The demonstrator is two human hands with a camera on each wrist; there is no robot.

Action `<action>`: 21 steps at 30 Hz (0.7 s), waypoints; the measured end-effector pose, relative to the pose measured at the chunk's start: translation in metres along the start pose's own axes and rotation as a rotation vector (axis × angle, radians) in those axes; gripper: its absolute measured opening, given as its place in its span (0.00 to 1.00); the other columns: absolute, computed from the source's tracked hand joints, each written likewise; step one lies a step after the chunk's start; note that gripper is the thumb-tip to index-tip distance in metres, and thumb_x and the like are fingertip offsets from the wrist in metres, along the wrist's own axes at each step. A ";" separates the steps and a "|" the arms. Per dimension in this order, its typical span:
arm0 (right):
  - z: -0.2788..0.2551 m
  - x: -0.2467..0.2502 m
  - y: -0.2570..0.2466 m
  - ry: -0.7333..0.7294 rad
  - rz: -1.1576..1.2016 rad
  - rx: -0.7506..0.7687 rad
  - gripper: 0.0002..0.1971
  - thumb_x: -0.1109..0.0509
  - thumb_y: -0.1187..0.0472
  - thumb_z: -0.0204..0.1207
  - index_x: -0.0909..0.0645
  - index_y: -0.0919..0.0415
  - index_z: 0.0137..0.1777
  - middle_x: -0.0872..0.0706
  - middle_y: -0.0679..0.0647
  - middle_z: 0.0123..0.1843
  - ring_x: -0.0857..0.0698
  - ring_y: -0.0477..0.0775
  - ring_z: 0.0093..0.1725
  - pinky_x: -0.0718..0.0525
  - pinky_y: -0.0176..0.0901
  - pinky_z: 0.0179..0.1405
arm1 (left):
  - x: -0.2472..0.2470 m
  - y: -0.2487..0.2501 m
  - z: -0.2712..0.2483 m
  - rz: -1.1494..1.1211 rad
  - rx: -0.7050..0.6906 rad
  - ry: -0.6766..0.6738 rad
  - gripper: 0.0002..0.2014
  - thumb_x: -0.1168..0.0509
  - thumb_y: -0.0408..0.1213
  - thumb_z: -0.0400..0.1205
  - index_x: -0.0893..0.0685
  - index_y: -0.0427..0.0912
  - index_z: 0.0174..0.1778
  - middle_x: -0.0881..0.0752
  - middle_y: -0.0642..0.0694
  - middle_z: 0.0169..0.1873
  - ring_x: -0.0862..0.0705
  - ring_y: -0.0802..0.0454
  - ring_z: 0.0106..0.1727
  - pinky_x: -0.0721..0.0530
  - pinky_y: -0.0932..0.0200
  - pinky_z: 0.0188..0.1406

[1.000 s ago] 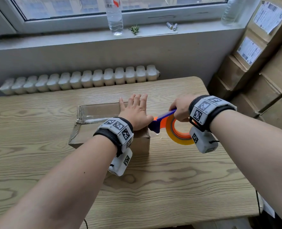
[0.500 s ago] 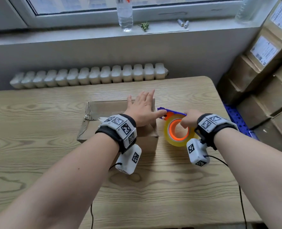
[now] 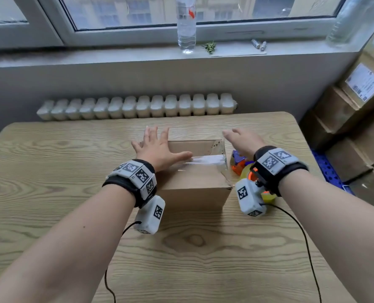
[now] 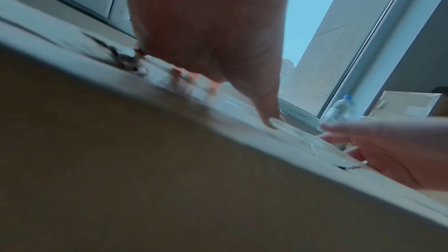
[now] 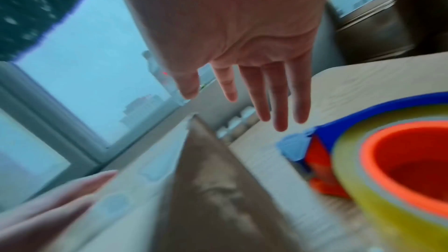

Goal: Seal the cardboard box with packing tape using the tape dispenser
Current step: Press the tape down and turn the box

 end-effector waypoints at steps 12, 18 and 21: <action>-0.036 -0.035 -0.050 -0.080 -0.291 0.100 0.45 0.24 0.45 0.70 0.45 0.47 0.84 0.27 0.54 0.79 0.26 0.60 0.75 0.26 0.50 0.71 | 0.011 -0.050 -0.002 -0.113 -0.026 0.059 0.37 0.27 0.63 0.67 0.22 0.45 0.67 0.21 0.42 0.62 0.25 0.41 0.68 0.24 0.48 0.67; -0.039 -0.041 -0.053 -0.061 -0.326 0.096 0.43 0.28 0.41 0.70 0.44 0.44 0.82 0.24 0.56 0.76 0.24 0.62 0.72 0.24 0.55 0.70 | 0.016 -0.061 -0.003 -0.178 -0.053 -0.101 0.40 0.26 0.60 0.69 0.30 0.45 0.74 0.29 0.43 0.70 0.24 0.44 0.68 0.26 0.51 0.68; -0.046 -0.051 -0.055 -0.072 -0.326 0.066 0.56 0.26 0.31 0.59 0.51 0.45 0.83 0.25 0.54 0.75 0.23 0.62 0.71 0.22 0.56 0.68 | 0.013 -0.059 -0.007 -0.210 -0.026 -0.161 0.51 0.24 0.63 0.63 0.38 0.47 0.78 0.40 0.43 0.75 0.29 0.42 0.75 0.30 0.47 0.76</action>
Point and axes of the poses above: each hand's wrist, its own z-axis towards the middle knuckle, its own x-axis out of the back of the hand, y = z × x, the point moved 2 cm from there along z, towards the middle knuckle
